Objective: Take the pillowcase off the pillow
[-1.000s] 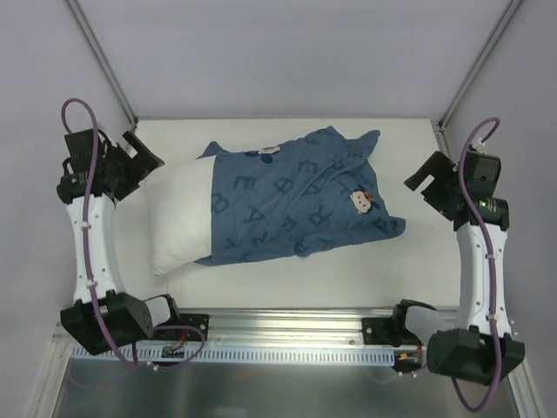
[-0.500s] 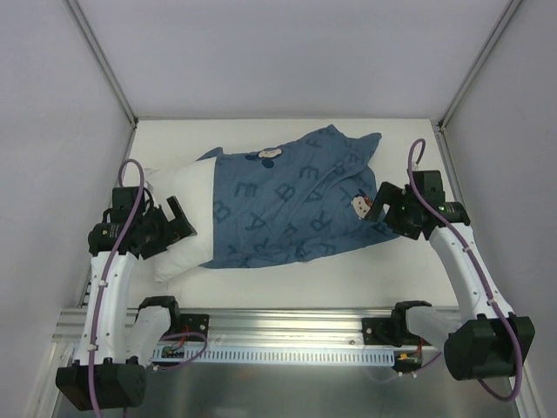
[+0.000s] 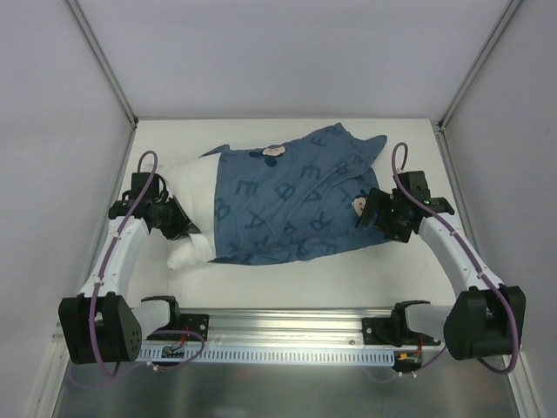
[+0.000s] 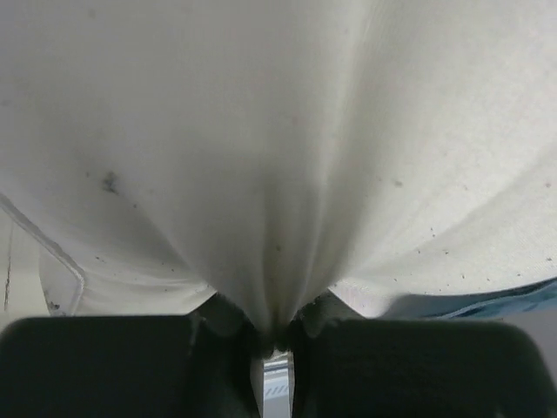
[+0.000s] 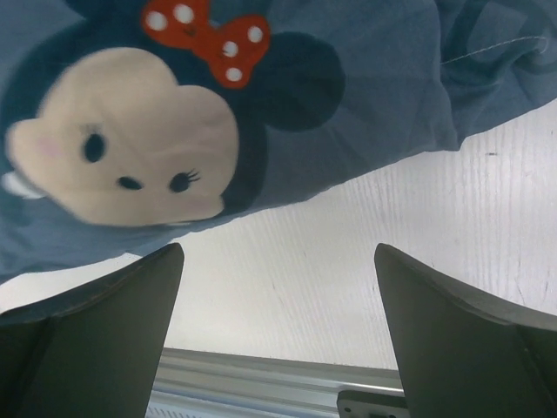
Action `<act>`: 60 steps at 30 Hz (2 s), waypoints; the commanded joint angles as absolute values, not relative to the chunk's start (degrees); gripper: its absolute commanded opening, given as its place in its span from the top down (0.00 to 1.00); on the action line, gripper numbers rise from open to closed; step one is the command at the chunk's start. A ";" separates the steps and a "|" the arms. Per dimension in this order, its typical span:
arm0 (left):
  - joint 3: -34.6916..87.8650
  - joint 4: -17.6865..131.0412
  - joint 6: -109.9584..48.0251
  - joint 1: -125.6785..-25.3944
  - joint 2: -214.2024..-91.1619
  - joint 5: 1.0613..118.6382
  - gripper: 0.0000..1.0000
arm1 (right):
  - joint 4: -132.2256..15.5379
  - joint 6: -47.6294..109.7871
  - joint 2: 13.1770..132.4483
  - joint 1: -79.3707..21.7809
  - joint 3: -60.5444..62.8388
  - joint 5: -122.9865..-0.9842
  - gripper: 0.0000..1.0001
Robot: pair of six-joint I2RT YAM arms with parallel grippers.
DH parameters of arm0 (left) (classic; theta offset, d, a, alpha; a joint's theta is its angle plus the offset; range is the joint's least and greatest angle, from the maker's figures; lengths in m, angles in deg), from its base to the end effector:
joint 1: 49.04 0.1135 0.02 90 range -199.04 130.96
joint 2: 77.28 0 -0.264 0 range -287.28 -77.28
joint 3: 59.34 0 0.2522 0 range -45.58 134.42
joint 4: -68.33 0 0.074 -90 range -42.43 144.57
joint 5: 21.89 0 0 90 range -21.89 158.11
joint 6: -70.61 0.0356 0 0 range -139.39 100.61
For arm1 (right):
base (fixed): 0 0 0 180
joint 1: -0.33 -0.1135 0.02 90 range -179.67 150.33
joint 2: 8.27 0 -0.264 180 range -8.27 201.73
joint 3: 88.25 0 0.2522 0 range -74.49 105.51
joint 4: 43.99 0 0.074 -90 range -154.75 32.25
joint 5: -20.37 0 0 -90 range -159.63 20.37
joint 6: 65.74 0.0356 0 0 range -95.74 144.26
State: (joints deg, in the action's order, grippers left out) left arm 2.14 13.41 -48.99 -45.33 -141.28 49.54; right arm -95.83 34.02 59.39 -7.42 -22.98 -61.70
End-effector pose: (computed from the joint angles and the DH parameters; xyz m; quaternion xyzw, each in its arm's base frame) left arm 0.2145 0.0025 0.2489 -0.2282 0.9205 -0.2129 0.2349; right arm 0.2327 0.0366 0.2585 -0.0046 0.9496 0.1117 0.2928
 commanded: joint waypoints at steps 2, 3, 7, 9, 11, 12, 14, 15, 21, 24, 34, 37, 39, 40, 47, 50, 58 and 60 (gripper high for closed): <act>7.31 16.08 -49.97 -45.61 -141.79 53.07 1.00 | -92.82 33.32 63.61 -7.67 -24.04 -64.16 0.02; 8.28 15.29 -50.06 -45.44 -141.61 53.86 1.00 | -92.47 33.14 64.32 -7.58 -23.69 -64.53 0.01; 13.20 13.80 -49.45 -44.65 -142.92 54.22 1.00 | -92.64 31.21 67.75 -7.93 -20.79 -67.42 0.01; 16.90 12.92 -49.01 -44.47 -144.07 54.57 1.00 | -94.21 27.11 71.42 -8.02 -18.16 -65.60 0.02; 20.94 11.42 -48.74 -44.20 -146.26 56.76 1.00 | -95.89 24.89 73.46 -8.81 -15.79 -64.89 0.02; 22.26 10.98 -48.57 -43.85 -147.14 57.03 1.00 | -96.15 22.44 73.99 -9.42 -15.52 -64.71 0.02; 25.95 9.49 -47.60 -42.72 -150.48 57.73 1.00 | -96.25 21.37 73.30 -11.44 -15.77 -66.19 0.02; 26.83 9.22 -47.08 -42.36 -151.45 57.91 1.00 | -95.98 20.84 72.60 -12.66 -16.04 -67.59 0.03; 30.09 8.69 -46.72 -40.60 -155.58 57.83 1.00 | -95.63 18.03 70.65 -14.43 -15.95 -75.16 0.02; 29.48 8.69 -46.98 -40.60 -155.59 57.57 1.00 | -94.67 18.11 71.97 -14.96 -15.34 -75.69 0.03; 29.30 8.69 -46.99 -40.07 -154.27 55.63 1.00 | -86.66 24.08 71.81 -15.05 -21.48 -78.04 0.99; 29.65 8.69 -47.34 -37.97 -154.01 54.23 1.00 | -88.94 27.51 67.07 -13.21 -21.76 -81.75 0.99; 30.61 8.61 -47.25 -36.39 -153.57 53.44 1.00 | -92.27 28.48 62.69 -9.96 -20.88 -82.80 0.99; 30.97 8.69 -47.16 -34.55 -153.48 52.48 1.00 | -93.25 28.92 60.92 -8.39 -19.83 -84.03 0.99; 35.19 7.29 -48.13 -26.37 -151.28 49.48 1.00 | -97.99 32.96 42.73 7.62 -12.01 -85.25 0.99; 35.54 7.03 -48.48 -24.09 -150.23 48.25 1.00 | -100.36 33.23 41.48 10.43 -6.31 -87.72 0.99; 33.53 6.85 -50.32 -17.31 -148.03 45.09 1.00 | -102.76 40.94 41.58 20.97 -14.78 -87.39 0.99; 30.54 6.85 -50.50 -17.22 -146.19 46.39 1.00 | -99.59 42.80 38.15 21.08 -22.84 -85.89 0.99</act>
State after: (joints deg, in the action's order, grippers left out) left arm 31.96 1.30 -49.30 -19.96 -149.24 41.33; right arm -102.00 37.41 40.94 18.44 -14.59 -80.89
